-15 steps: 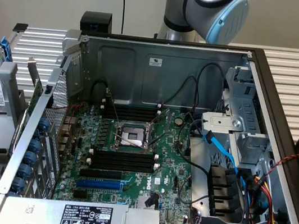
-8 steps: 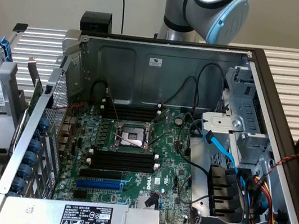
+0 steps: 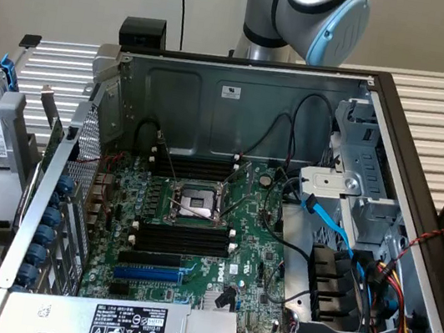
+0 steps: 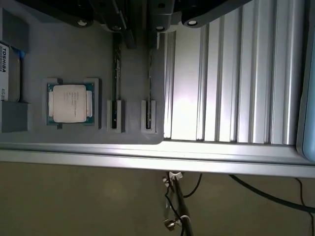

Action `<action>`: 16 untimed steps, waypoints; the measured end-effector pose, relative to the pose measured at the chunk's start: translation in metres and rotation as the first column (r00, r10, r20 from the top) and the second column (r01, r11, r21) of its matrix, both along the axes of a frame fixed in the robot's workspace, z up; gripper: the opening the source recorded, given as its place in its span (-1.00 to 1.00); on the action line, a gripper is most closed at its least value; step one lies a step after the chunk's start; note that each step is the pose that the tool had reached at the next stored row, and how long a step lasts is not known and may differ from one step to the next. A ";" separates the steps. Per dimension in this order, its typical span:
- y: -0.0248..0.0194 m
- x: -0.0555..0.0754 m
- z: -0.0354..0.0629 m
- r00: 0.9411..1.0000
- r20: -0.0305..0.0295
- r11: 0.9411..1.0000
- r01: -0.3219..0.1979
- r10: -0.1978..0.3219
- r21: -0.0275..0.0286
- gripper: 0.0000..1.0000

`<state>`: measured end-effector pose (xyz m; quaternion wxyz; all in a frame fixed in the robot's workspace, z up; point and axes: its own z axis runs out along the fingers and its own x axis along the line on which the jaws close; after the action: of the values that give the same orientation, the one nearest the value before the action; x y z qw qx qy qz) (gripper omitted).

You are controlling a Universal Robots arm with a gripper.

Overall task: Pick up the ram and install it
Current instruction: 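Reach for the ram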

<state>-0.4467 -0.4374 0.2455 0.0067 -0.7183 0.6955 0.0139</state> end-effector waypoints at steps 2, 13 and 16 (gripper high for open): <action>0.0000 0.000 -0.0037 1.000 0.000 1.000 0.000 0.000 0.000 -0.51; -0.0002 -0.001 -0.0238 1.000 0.000 1.000 0.000 0.000 0.000 -0.51; -0.0003 -0.002 -0.0291 1.000 0.000 1.000 0.000 0.000 0.000 -0.51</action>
<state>-0.4486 -0.4377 0.2164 0.0067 -0.7183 0.6955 0.0139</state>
